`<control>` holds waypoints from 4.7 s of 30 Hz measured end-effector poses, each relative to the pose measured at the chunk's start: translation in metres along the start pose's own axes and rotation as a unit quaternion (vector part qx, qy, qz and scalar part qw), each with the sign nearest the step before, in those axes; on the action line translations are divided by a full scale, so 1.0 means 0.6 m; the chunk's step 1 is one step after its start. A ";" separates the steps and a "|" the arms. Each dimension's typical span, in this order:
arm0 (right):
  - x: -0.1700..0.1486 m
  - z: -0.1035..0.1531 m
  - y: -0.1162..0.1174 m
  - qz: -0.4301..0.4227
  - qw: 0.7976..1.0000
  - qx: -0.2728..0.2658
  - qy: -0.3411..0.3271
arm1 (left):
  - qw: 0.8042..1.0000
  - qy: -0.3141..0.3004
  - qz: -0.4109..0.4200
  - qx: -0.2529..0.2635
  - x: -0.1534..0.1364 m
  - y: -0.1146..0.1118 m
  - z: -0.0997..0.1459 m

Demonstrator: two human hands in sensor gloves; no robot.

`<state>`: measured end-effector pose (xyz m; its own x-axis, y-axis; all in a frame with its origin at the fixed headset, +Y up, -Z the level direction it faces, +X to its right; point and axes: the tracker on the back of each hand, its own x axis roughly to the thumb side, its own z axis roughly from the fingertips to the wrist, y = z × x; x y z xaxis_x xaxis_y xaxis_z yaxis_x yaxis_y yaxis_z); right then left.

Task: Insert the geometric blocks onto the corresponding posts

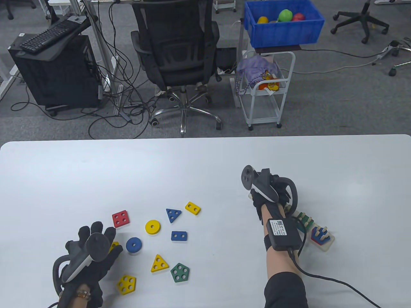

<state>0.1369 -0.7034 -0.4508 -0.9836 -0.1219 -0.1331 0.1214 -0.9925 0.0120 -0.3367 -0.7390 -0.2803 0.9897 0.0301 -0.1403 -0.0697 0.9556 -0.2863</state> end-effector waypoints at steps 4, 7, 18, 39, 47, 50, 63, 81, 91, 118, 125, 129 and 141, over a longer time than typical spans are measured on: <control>0.002 -0.005 0.007 0.023 1.000 0.010 0.007 | 1.000 -0.002 -0.001 0.000 0.001 0.000 0.000; 0.003 -0.008 0.011 0.030 0.999 0.017 0.012 | 1.000 -0.001 -0.002 -0.001 0.001 -0.001 0.000; 0.010 0.001 -0.008 0.027 0.999 0.024 -0.007 | 1.000 0.002 0.001 -0.003 0.001 0.000 0.000; 0.274 0.101 -0.002 0.063 0.942 0.031 -0.328 | 1.000 -0.004 0.006 0.000 0.003 0.001 0.002; 0.315 0.094 0.033 0.116 0.927 0.072 -0.350 | 1.000 -0.002 0.005 -0.002 0.002 0.001 0.001; 0.318 0.089 0.041 0.128 0.926 0.086 -0.346 | 1.000 -0.002 0.005 -0.002 0.002 0.000 0.001; 0.282 0.068 0.050 0.062 0.951 0.036 -0.301 | 1.000 -0.003 0.003 -0.001 0.002 0.001 0.000; 0.065 0.066 -0.076 -0.035 0.986 -0.028 -0.162 | 1.000 -0.003 0.003 0.003 0.001 0.000 -0.001; -0.067 0.065 -0.046 -0.022 0.999 -0.012 -0.034 | 1.000 -0.004 0.000 0.003 0.002 -0.001 -0.001; -0.083 0.057 0.034 0.003 1.000 0.005 0.017 | 1.000 0.002 -0.006 -0.006 0.003 -0.003 0.000; -0.078 0.116 0.000 -0.026 0.999 -0.018 -0.036 | 1.000 -0.024 -0.010 0.007 0.023 0.003 0.009; -0.060 0.171 0.005 -0.062 0.995 -0.019 -0.080 | 0.999 -0.044 -0.007 0.012 0.038 0.006 0.016; 0.004 0.266 0.039 -0.056 0.985 -0.018 -0.161 | 0.989 -0.145 -0.017 0.038 0.114 0.007 0.052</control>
<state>0.1160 -0.7279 -0.2928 -0.9819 -0.0120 0.1892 0.0083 -0.9998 -0.0205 -0.2653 -0.7237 -0.2617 0.9865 0.0689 0.1486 -0.0362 0.9764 -0.2128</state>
